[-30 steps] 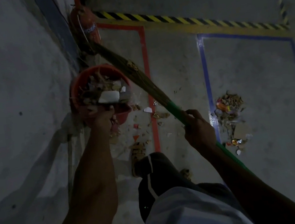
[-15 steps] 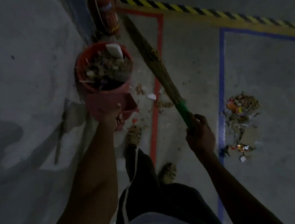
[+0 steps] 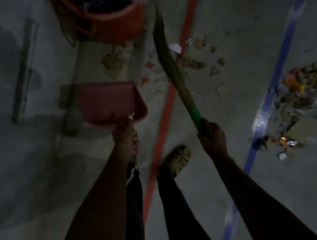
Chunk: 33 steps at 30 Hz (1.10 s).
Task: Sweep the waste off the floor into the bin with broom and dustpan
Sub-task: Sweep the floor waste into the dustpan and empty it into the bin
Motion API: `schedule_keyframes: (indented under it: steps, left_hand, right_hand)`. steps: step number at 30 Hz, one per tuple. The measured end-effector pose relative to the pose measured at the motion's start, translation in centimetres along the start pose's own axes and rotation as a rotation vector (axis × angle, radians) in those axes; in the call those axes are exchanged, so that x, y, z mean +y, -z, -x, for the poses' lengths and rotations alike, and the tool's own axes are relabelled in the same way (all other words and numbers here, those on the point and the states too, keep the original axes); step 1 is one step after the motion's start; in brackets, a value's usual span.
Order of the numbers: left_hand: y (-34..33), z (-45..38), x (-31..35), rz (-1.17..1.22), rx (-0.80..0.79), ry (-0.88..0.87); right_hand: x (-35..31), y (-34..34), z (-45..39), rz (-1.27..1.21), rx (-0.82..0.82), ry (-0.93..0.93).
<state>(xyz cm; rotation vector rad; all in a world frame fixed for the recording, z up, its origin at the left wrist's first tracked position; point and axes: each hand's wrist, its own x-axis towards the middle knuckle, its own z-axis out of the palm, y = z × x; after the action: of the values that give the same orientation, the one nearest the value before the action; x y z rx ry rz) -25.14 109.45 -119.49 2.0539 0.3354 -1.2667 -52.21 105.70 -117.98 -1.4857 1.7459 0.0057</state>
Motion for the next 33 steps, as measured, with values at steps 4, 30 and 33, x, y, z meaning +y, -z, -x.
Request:
schedule_keyframes:
  steps: [4, 30, 33]
  left_hand:
    - [0.2, -5.3, -3.0, 0.076, 0.038, -0.039]
    - [-2.3, -13.2, -6.3, -0.063, -0.06, -0.1]
    - [-2.8, -12.7, -6.4, -0.094, -0.08, -0.109]
  right_hand:
    - [0.6, -6.8, -4.5, -0.013, -0.076, 0.169]
    - [11.7, -12.6, -10.9, 0.24, 0.015, -0.123]
    - [13.6, -11.8, -8.9, 0.224, 0.082, -0.168]
